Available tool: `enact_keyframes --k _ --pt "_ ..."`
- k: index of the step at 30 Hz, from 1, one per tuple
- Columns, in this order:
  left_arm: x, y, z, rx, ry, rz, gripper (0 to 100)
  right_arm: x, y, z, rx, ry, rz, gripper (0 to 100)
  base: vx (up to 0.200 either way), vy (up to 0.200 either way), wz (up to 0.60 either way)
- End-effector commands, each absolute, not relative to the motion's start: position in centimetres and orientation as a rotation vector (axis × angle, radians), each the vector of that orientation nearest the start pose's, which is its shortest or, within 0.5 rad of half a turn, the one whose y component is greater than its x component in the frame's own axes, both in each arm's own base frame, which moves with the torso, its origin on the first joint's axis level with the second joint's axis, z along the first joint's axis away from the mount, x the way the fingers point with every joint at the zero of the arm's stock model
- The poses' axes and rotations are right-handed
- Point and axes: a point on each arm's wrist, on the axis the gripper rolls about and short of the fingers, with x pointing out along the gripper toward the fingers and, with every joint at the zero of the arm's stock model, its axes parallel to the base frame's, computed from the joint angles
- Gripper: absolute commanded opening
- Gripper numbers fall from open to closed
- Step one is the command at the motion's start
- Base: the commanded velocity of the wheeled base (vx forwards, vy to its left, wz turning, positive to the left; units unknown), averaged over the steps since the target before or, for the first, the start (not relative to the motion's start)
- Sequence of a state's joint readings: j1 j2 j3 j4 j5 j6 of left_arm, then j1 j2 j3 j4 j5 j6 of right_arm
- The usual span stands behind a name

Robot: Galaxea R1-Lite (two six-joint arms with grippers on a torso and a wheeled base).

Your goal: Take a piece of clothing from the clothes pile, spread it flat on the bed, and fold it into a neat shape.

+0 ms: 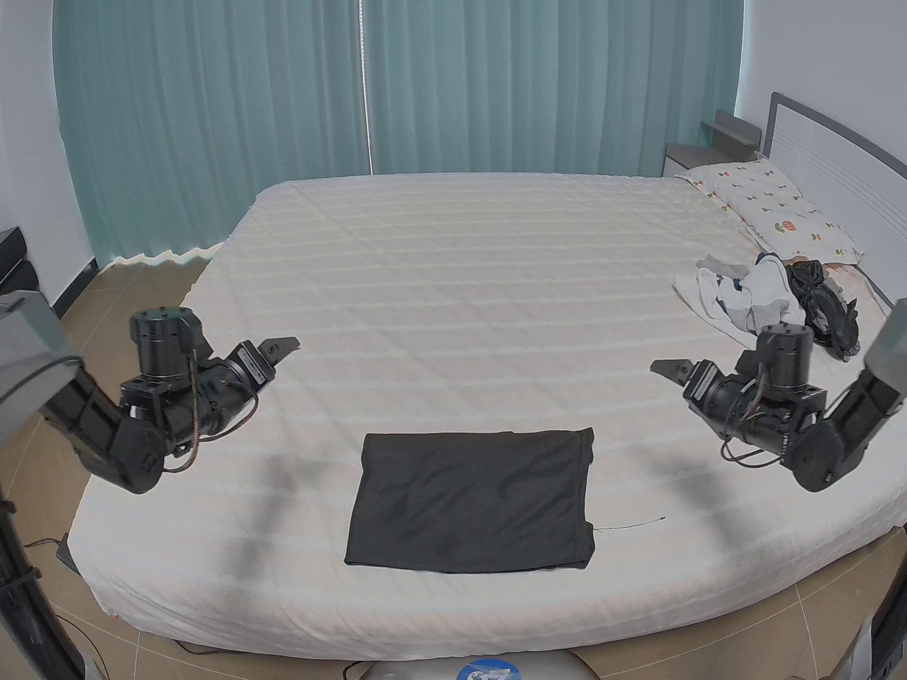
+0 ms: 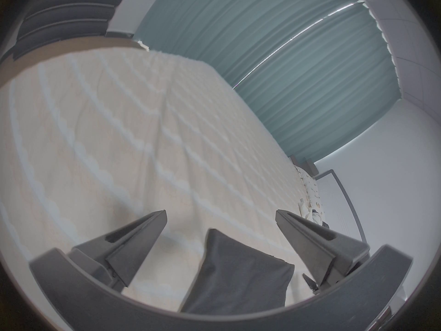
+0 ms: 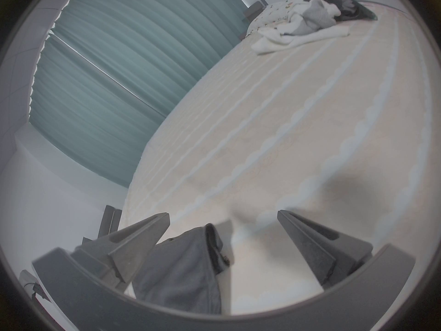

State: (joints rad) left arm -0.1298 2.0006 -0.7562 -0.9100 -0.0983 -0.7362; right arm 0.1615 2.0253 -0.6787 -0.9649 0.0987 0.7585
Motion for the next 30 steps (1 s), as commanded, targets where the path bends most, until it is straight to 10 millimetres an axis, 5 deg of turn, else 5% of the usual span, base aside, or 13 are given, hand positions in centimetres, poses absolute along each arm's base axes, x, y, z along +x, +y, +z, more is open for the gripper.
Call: enact_keyframes --k 1,2,3,7,9,11,20,24,30 --pt "25.0 -2.7 17.5 -0.611 0.190 -0.113 100 23.2 3.7 15.9 0.645 0.239 0.182 100 0.000 0.000 0.00" --pt "22.4 -2.0 18.3 -0.559 0.152 -0.106 100 20.4 3.3 17.0 0.567 0.194 0.202 100 0.000 0.000 0.00" --pt "22.2 -1.9 18.4 -0.556 0.150 -0.107 100 20.3 3.2 17.1 0.561 0.192 0.203 100 0.000 0.000 0.00" --pt "15.8 -1.3 19.6 -0.525 0.086 -0.112 100 13.5 2.2 19.0 0.435 0.111 0.229 100 0.000 0.000 0.00" --pt "14.7 -1.2 19.9 -0.524 0.071 -0.116 100 12.4 2.1 18.9 0.426 0.107 0.230 100 0.000 0.000 0.00" --pt "10.5 -0.9 20.7 -0.501 0.042 -0.125 100 8.2 1.4 19.2 0.387 0.073 0.236 100 0.000 0.000 0.00" --pt "0.9 -0.2 20.4 -0.392 0.046 -0.128 100 -0.7 0.2 16.9 0.153 0.021 0.188 100 0.000 0.000 0.00" --pt "-1.2 0.0 19.5 -0.334 0.033 -0.105 100 -3.2 0.0 16.5 0.098 0.036 0.178 100 0.000 0.000 0.00" --pt "-2.9 0.0 18.9 -0.241 -0.039 -0.025 100 -4.4 0.1 16.3 0.030 0.029 0.069 100 0.000 0.000 0.00"
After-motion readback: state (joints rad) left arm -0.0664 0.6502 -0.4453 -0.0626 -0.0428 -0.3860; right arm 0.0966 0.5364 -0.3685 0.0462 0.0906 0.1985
